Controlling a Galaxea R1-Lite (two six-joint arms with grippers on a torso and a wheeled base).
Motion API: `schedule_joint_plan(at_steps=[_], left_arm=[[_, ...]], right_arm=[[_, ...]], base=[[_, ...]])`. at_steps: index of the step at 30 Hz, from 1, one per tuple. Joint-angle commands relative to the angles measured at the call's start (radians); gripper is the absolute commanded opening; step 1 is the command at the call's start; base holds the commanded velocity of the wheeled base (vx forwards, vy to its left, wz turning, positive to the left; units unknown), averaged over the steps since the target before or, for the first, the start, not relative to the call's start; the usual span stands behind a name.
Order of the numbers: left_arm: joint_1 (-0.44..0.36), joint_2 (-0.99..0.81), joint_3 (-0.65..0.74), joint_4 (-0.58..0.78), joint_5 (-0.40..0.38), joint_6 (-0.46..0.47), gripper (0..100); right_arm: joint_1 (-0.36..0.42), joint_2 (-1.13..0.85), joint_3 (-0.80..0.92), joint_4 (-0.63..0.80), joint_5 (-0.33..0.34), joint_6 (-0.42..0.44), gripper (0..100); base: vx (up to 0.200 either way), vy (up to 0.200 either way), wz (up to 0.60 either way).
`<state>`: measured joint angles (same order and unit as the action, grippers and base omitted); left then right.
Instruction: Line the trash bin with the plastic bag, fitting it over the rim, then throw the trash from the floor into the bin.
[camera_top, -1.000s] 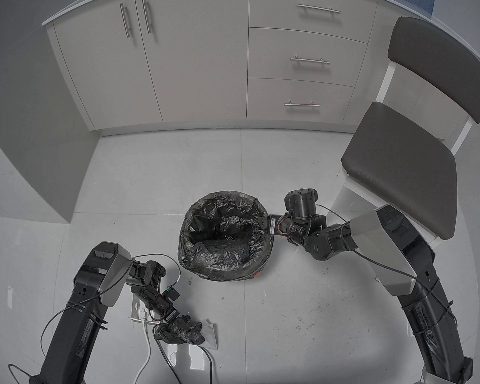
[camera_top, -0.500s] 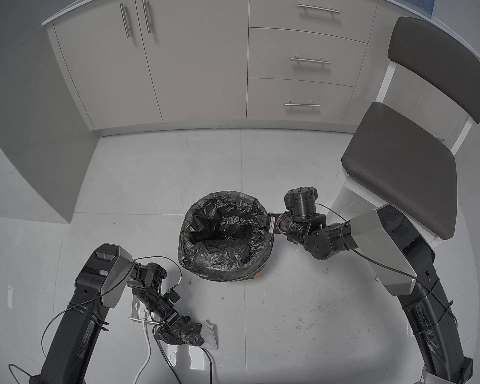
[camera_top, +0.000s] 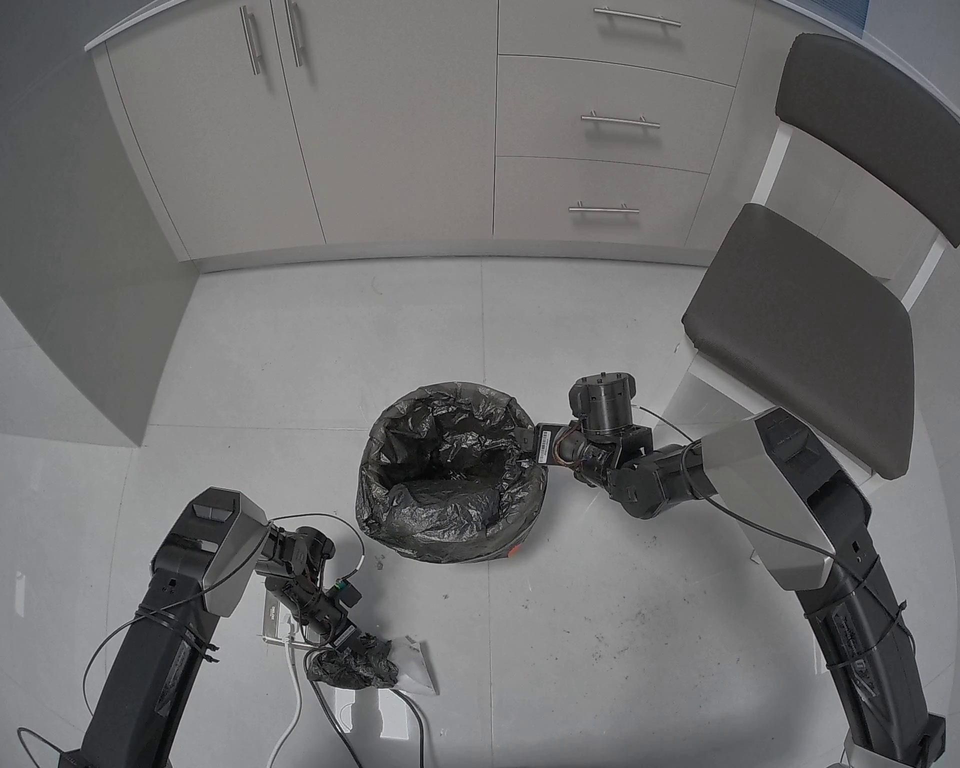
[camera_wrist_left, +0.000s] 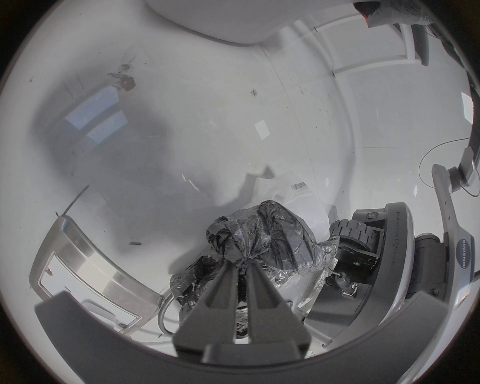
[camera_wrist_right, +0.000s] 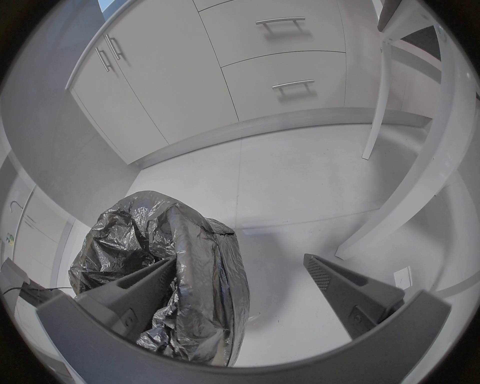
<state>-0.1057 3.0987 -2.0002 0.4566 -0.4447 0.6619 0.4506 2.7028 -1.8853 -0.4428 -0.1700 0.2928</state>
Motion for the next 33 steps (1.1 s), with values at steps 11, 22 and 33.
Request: schedule_joint_plan(at_steps=[11,22,33], left_arm=[[0.006,-0.008,0.000,0.053,-0.003,-0.041,0],[0.047,-0.075,0.000,0.491,-0.086,-0.061,0],[0.070,-0.006,0.000,0.890,-0.140,-0.059,0]], right_arm=[[0.000,-0.003,-0.006,0.004,0.000,-0.001,100],[-0.006,-0.028,-0.012,0.055,0.003,0.008,100],[-0.018,-0.087,-0.006,0.090,0.003,0.008,100]], base=[[0.000,0.000,0.00],[0.000,0.000,0.00],[0.000,0.000,0.00]])
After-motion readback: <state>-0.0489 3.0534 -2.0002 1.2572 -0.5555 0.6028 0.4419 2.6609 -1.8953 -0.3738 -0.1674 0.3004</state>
